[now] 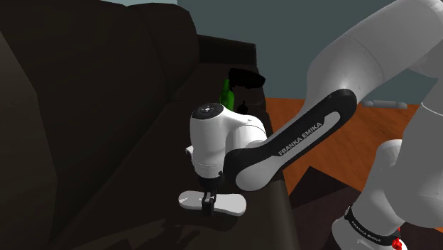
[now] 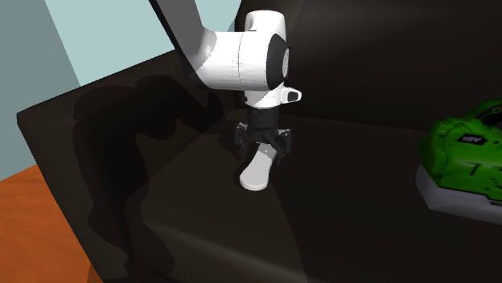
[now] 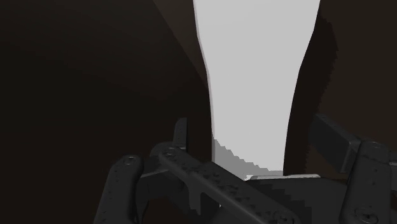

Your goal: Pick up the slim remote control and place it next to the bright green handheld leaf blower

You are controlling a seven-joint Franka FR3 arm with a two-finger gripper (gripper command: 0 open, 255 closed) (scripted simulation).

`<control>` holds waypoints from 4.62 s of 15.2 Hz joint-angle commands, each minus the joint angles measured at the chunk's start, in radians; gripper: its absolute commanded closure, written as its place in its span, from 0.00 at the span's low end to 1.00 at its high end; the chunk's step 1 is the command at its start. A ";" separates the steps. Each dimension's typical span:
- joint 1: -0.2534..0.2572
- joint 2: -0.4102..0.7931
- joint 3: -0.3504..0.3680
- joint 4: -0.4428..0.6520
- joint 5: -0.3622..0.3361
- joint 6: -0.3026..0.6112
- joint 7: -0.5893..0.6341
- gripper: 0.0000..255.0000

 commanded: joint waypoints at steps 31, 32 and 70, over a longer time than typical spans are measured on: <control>-0.002 -0.144 -0.009 0.124 0.075 -0.255 -0.058 1.00; -0.002 -0.150 -0.010 0.132 0.077 -0.268 -0.060 1.00; -0.011 -0.172 -0.027 0.626 0.079 -0.783 -0.068 1.00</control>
